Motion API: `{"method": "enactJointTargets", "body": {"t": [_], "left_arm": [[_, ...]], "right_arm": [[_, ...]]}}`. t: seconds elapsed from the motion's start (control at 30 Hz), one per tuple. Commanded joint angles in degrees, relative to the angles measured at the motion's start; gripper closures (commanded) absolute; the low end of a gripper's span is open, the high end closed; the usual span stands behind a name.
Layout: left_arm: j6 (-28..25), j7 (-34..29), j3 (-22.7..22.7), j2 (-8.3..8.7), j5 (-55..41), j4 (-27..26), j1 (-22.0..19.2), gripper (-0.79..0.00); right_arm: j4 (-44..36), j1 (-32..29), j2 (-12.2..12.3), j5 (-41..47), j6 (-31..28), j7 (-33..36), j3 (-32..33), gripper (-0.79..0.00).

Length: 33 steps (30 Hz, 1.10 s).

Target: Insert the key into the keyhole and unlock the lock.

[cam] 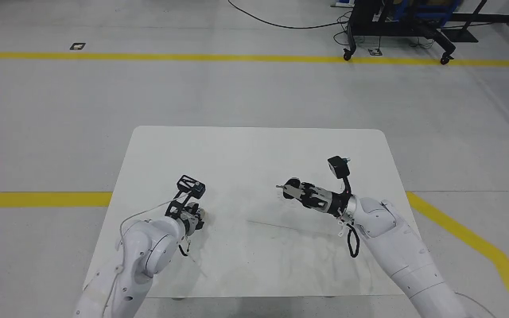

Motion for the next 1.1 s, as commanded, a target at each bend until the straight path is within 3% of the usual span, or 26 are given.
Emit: {"method": "enactJointTargets", "body": {"t": [0.0, 0.37, 0.53, 0.67, 0.8, 0.9, 1.07], "left_arm": [[-0.1, -0.2, 0.1, -0.04, 0.1, 0.1, -0.2, 0.000], [-1.0, 3.0, -0.4, -0.37, -2.4, 2.9, -1.7, 0.000], [-1.0, 15.7, -3.9, -0.73, -11.4, 3.4, 0.1, 0.000], [-8.6, 29.5, -8.3, -1.22, -30.3, 7.4, 2.5, 0.000], [-23.5, 33.8, -9.8, -1.53, -48.5, 15.5, 1.7, 0.000], [-30.7, 31.2, -8.8, -1.44, -48.3, 20.8, -2.0, 0.000], [-30.7, 31.2, -8.8, -1.44, -48.3, 20.8, -2.0, 0.000]], "right_arm": [[0.0, 0.0, 0.0, 0.0, 0.0, 0.0, 0.0, 0.000], [0.0, 0.0, 0.0, 0.0, 0.0, 0.0, 0.0, 0.000], [0.0, 0.0, 0.0, 0.0, 0.0, 0.0, 0.0, 0.000], [0.0, 0.0, 0.0, 0.0, 0.0, 0.0, 0.0, 0.000], [0.0, 0.0, 0.0, 0.0, 0.0, 0.0, 0.0, 0.000], [0.0, 0.0, 0.0, 0.0, 0.0, 0.0, 0.0, 0.000], [0.0, 0.0, 0.0, 0.0, 0.0, 0.0, 0.0, 0.000]]}}
